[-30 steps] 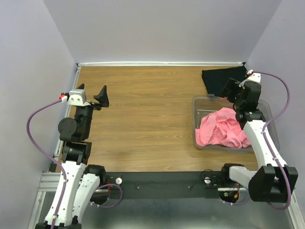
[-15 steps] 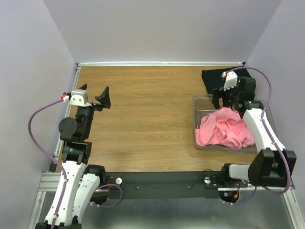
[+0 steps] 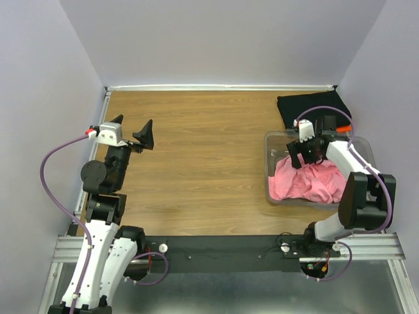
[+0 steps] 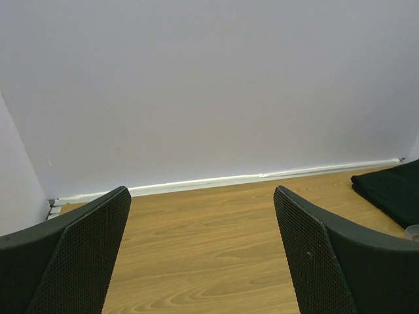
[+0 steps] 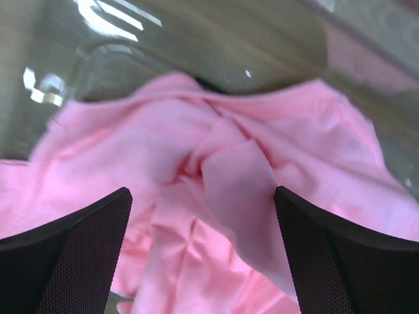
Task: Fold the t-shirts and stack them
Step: Grab the tshirt from the pile, then move the tshirt to the center of the board
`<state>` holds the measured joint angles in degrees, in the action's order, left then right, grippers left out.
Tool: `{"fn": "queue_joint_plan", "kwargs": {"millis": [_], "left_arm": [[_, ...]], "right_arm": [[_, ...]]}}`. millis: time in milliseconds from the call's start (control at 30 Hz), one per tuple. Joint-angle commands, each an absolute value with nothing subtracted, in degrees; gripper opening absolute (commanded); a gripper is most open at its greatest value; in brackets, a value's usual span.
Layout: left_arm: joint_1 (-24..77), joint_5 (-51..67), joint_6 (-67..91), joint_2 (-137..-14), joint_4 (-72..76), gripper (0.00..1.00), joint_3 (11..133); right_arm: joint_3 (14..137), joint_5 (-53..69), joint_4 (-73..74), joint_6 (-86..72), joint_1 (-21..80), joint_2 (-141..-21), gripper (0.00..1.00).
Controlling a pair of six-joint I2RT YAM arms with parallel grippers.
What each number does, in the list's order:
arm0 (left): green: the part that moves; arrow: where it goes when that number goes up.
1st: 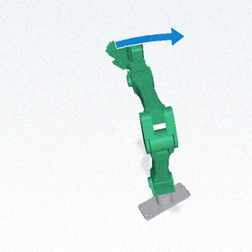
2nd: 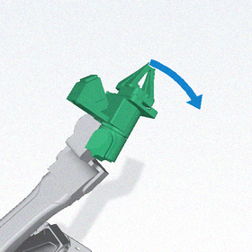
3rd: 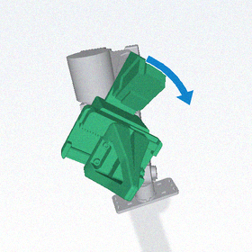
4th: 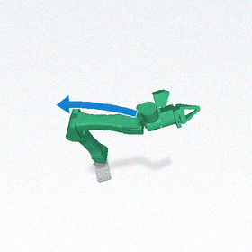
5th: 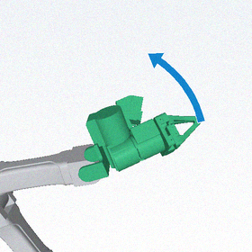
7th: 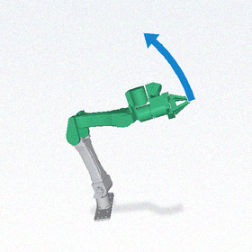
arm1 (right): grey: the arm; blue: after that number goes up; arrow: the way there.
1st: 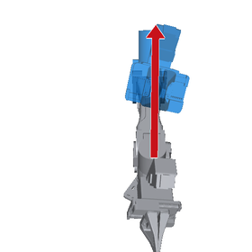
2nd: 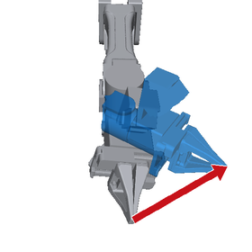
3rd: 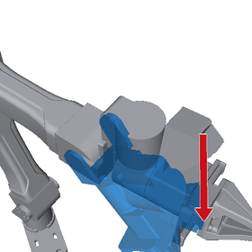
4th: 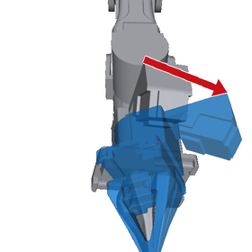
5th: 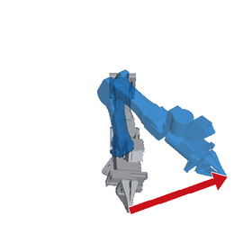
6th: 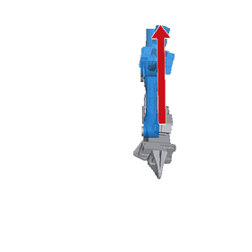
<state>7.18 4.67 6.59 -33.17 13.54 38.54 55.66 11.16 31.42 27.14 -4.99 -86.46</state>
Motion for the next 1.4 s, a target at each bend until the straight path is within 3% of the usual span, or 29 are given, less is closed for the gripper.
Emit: {"fn": "queue_joint_plan", "kwargs": {"millis": [0, 67, 100, 133, 167, 200, 333, 400, 600, 700, 900, 1100, 1167, 1200, 1233, 1267, 1333, 1367], "left_arm": [[6.9, 6.4, 7.0, -32.9, 14.6, 0.98, 38.2], [6.9, 6.7, 7.1, -32.9, 14.6, 0.98, 38.2], [6.9, 6.7, 7.1, -32.9, 14.7, 0.98, 38.2], [6.9, 6.7, 7.2, -32.9, 14.7, 0.98, 38.1], [6.9, 6.8, 7.2, -33.0, 14.7, 0.98, 38.1], [6.9, 6.9, 7.2, -33.0, 14.8, 0.98, 38.1], [6.9, 6.9, 7.1, -33.2, 14.9, 0.98, 38.1], [6.9, 7.1, 7.1, -33.2, 14.9, 0.98, 38.1], [6.9, 7.3, 6.6, -33.3, 15.2, 0.98, 37.7], [6.9, 7.2, 6.3, -33.1, 15.4, 0.97, 37.5], [6.9, 7.2, 5.8, -33.2, 15.6, 0.97, 37.4], [6.9, 7.0, 5.4, -32.4, 15.8, 0.97, 37.4], [6.9, 7.1, 5.4, -32.4, 15.8, 0.97, 37.4], [6.9, 7.3, 5.4, -32.3, 15.9, 0.97, 37.3], [6.9, 7.5, 5.5, -32.4, 15.9, 0.97, 37.4], [6.9, 7.6, 5.5, -32.5, 15.9, 0.96, 37.4], [6.9, 8.0, 5.6, -32.5, 15.9, 0.97, 37.4], [6.9, 8.3, 5.6, -32.5, 16.1, 0.97, 37.2]], "right_arm": [[53.4, 3.6, 33.4, 30.6, -5.4, -84.3, 0.95], [52.9, 1.3, 32.4, 30.9, -5.4, -85.2, 0.77], [53.6, 0.3, 32.2, 30.5, -5.4, -86.0, 0.55], [54.1, -1.1, 32.2, 29.3, -5.4, -86.9, 0.14], [54.6, -0.4, 32.3, 29.1, -5.4, -87.7, 0.03], [55.5, 4.3, 34.1, 29.3, -5.3, -87.3, 0.01], [66.5, 21.4, 40.9, 27.1, -5.1, -79.7, 0.00], [78.8, 33.5, 44.2, 24.1, -4.6, -78.1, 0.01], [102.5, 59.2, 36.8, 5.1, -2.7, -79.0, 0.00], [107.6, 60.9, 26.1, -3.6, -0.1, -80.3, 0.00], [118.8, 56.3, 21.4, -11.9, 7.7, -86.5, 0.00], [105.7, 52.2, 21.2, -6.3, 13.5, -86.3, 0.01], [99.6, 52.2, 21.3, -3.3, 15.0, -85.6, 0.10], [93.1, 52.5, 21.5, -1.6, 15.9, -85.3, 0.22], [90.3, 52.3, 22.0, 2.9, 17.6, -84.8, 0.50], [87.8, 51.3, 23.0, 5.3, 18.6, -84.8, 0.64], [82.4, 47.1, 25.8, 11.1, 20.2, -84.5, 0.83], [81.1, 45.5, 26.2, 12.0, 20.2, -83.7, 0.85]]}}
